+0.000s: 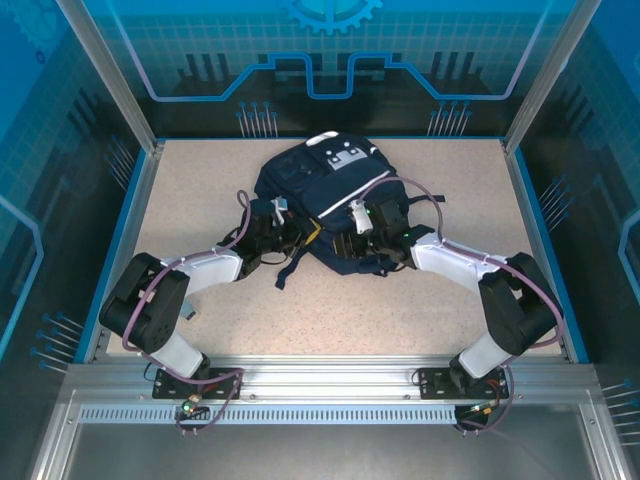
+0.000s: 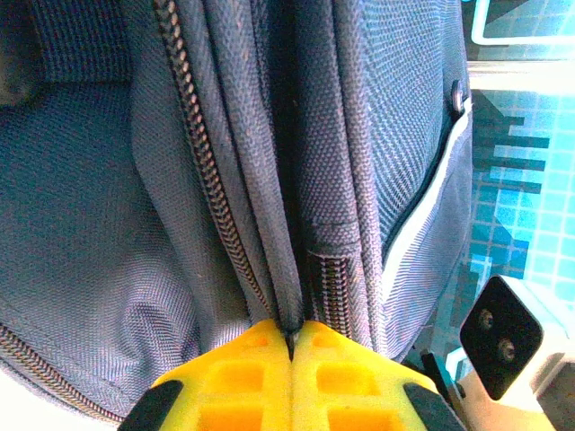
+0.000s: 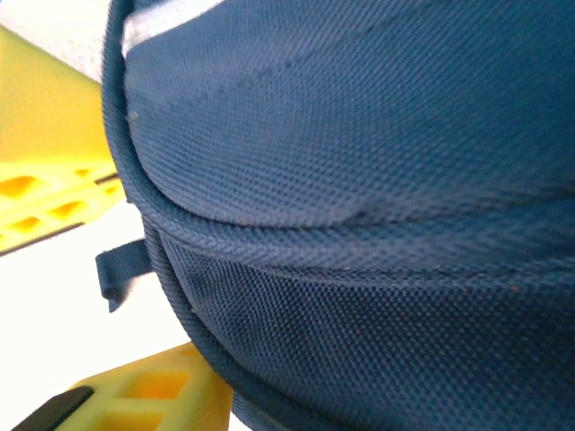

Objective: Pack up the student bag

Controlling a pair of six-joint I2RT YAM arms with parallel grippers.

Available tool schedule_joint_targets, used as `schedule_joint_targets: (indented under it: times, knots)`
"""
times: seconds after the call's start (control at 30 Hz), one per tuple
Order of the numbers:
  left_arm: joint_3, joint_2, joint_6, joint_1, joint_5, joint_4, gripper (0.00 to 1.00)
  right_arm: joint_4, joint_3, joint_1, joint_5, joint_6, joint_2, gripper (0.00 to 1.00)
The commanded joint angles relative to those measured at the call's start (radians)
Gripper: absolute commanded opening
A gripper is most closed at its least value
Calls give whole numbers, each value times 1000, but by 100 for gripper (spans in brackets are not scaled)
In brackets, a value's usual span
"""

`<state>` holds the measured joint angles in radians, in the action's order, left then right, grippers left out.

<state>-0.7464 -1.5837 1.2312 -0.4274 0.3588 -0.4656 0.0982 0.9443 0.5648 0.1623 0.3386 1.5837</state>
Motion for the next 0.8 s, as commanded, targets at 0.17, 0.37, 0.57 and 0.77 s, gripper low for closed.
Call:
schedule_joint_targets:
  times: [0.17, 0.37, 0.57, 0.77]
  knots:
    - [-63, 36, -31, -5, 20, -42, 0, 32, 43, 44, -77, -95, 35, 28]
    - [-62, 38, -47, -3, 7, -15, 0, 61, 37, 52, -149, -81, -9, 10]
    - [-70, 27, -56, -1, 5, -1, 0, 151, 23, 50, -217, -38, -68, 4]
    - [-68, 20, -65, 7, -3, 9, 0, 239, 7, 34, -330, 18, -108, 4]
